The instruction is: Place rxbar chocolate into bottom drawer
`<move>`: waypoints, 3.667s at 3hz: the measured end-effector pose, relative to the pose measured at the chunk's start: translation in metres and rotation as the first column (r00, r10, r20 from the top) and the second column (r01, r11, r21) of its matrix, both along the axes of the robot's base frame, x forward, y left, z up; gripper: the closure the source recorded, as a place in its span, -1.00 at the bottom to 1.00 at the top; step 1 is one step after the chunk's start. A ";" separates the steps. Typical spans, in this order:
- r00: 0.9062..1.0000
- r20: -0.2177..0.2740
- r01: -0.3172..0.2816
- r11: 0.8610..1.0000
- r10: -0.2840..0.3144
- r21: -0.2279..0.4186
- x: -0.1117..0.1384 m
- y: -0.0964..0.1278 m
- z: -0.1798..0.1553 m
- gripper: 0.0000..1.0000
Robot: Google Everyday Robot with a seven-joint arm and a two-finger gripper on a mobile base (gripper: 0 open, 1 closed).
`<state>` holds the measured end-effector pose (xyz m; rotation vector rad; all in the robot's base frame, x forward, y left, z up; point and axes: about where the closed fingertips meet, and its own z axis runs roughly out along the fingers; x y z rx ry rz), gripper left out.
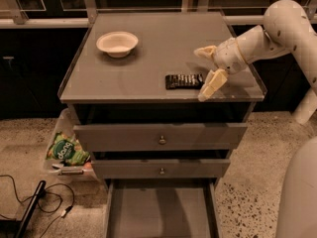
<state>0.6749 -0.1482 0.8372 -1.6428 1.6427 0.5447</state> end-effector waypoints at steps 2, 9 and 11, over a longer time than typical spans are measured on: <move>1.000 0.000 0.000 1.000 0.000 0.000 0.000 0.000 0.000 -0.33; 0.997 0.078 -0.017 0.998 0.013 0.054 -0.047 -0.010 0.033 1.00; 0.997 0.078 -0.017 0.998 0.013 0.054 -0.047 -0.010 0.033 0.16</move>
Offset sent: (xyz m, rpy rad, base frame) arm 0.0000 0.0000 0.0000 0.0000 0.0000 0.0000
